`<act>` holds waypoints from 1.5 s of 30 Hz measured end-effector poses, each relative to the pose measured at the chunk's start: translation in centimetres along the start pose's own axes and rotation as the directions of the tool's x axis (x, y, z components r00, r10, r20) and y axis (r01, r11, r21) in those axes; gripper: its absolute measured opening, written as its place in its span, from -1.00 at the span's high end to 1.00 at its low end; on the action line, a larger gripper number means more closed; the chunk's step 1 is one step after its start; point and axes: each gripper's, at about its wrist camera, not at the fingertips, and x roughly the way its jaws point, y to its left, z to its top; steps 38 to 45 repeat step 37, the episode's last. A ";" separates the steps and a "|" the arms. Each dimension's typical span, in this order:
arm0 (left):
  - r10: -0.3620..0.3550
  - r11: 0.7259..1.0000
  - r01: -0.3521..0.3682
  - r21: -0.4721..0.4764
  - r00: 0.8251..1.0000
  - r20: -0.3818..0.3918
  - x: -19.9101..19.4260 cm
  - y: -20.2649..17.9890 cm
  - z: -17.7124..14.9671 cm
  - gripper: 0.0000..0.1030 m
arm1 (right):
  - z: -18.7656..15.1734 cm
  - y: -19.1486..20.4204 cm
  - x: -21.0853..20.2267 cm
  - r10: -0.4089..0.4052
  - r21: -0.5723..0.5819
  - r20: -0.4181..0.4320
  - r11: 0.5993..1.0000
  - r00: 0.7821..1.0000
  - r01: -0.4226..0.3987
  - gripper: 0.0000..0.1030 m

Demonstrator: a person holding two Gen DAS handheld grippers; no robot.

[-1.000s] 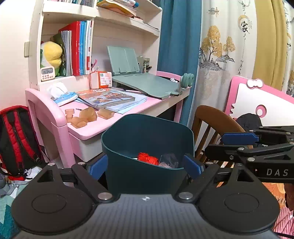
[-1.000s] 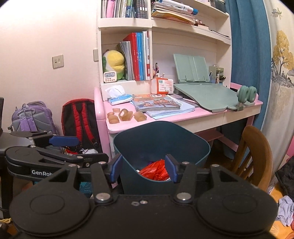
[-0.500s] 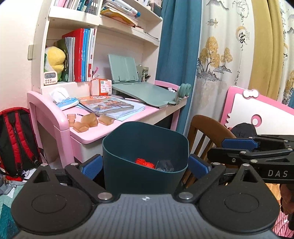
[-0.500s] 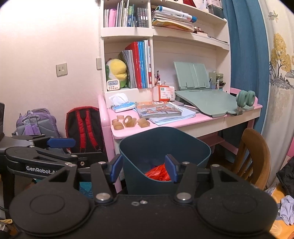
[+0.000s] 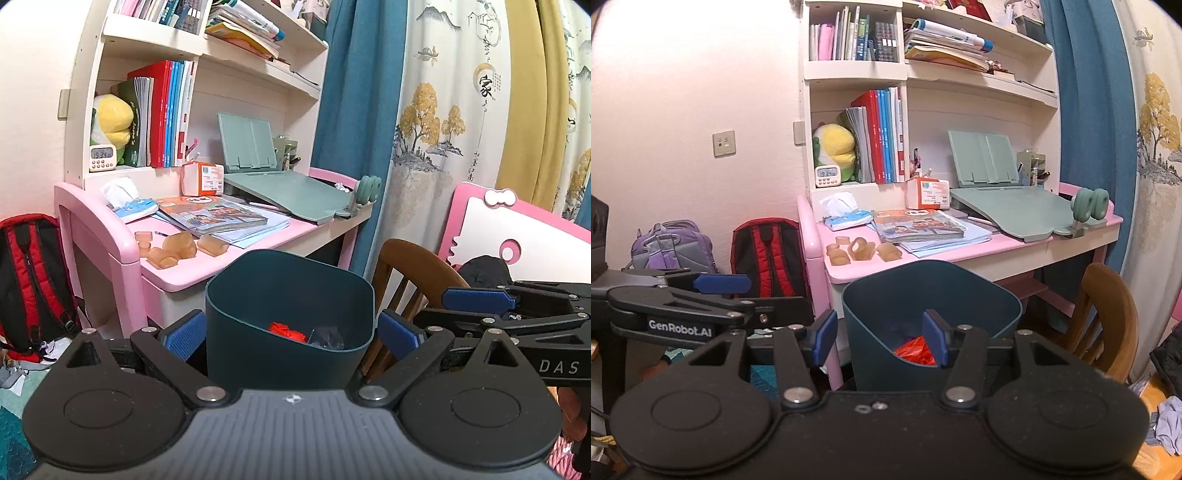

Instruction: Collect trash

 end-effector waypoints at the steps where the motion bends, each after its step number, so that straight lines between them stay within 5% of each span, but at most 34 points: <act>1: 0.004 1.000 -0.004 0.003 1.000 0.001 0.0 0.0 0.0 -0.94 | 0.0 0.1 0.0 0.000 -0.001 0.001 1.000 1.000 0.000 0.01; 45: 0.049 0.999 -0.049 -0.015 0.999 0.006 -0.2 0.5 -1.2 -0.94 | -0.3 0.7 0.9 0.011 -0.002 -0.014 1.000 1.000 -0.011 0.00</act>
